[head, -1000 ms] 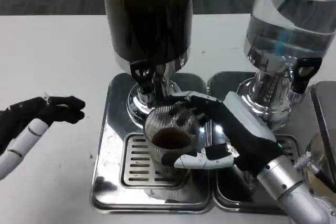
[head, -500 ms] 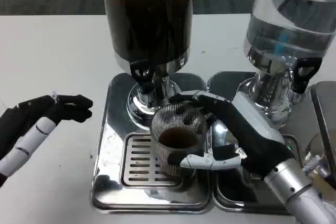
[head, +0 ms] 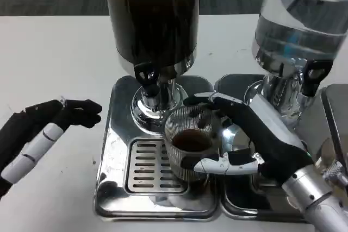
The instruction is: Grasp the cup under the faucet to collect the drink, then remove the cup.
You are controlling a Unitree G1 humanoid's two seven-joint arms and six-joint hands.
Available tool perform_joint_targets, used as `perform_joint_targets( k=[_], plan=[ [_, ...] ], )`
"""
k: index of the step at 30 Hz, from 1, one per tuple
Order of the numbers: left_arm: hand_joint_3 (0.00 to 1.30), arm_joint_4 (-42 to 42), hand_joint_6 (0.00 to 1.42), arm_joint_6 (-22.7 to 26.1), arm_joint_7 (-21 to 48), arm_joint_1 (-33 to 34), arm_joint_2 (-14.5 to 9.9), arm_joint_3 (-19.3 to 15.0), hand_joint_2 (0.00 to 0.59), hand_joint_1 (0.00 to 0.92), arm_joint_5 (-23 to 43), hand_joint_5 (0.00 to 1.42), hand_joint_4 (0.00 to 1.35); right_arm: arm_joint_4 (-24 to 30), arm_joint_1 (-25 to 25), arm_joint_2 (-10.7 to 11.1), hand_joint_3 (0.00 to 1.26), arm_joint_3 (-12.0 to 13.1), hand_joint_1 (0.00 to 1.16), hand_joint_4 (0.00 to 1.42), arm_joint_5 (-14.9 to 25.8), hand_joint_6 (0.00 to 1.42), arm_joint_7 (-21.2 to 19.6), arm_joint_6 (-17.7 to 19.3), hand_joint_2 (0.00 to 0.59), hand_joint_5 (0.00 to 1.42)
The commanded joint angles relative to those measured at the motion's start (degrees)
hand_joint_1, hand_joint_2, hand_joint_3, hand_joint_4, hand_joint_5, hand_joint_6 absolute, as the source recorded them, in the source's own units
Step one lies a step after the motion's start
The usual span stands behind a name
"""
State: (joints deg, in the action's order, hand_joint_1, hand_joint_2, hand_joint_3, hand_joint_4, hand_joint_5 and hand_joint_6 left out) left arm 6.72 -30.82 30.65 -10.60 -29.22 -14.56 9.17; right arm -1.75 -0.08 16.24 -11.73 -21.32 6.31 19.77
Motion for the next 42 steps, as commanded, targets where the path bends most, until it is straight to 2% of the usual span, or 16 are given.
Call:
perform_joint_targets(
  k=[1, 13, 21, 42],
  plan=[
    [0.45, -0.25, 0.34, -1.14, 0.22, -0.34, 0.38, 0.77, 0.203, 0.000, -0.12, 0.42, 0.42, 3.35, 0.99, 0.03, 0.45, 1.01, 0.78, 0.54, 2.36, 0.66, 0.69, 0.21, 0.224, 0.60],
    [0.33, -4.09, 0.29, -3.06, -1.12, -3.47, 2.03, 1.38, 0.170, 0.000, -0.80, 0.28, 0.25, 10.30, 5.43, 0.72, 0.46, 2.41, 0.78, 0.55, 4.64, 0.68, 3.78, -1.40, 0.224, 0.62],
    [0.32, -9.42, 0.29, -2.19, -0.74, -6.69, 2.89, 2.15, 0.163, 0.000, 0.06, 0.27, 0.25, 14.28, 8.65, 0.96, 0.47, 2.97, 0.78, 0.56, 5.69, 0.69, 5.40, -2.51, 0.224, 0.62],
    [0.32, -18.76, 0.28, 0.40, -0.76, -15.59, 3.64, 0.91, 0.160, 0.000, 3.98, 0.28, 0.26, 21.15, 14.13, 1.70, 0.47, 3.55, 0.78, 0.56, 7.70, 0.69, 7.40, -4.26, 0.224, 0.62]
  ],
)
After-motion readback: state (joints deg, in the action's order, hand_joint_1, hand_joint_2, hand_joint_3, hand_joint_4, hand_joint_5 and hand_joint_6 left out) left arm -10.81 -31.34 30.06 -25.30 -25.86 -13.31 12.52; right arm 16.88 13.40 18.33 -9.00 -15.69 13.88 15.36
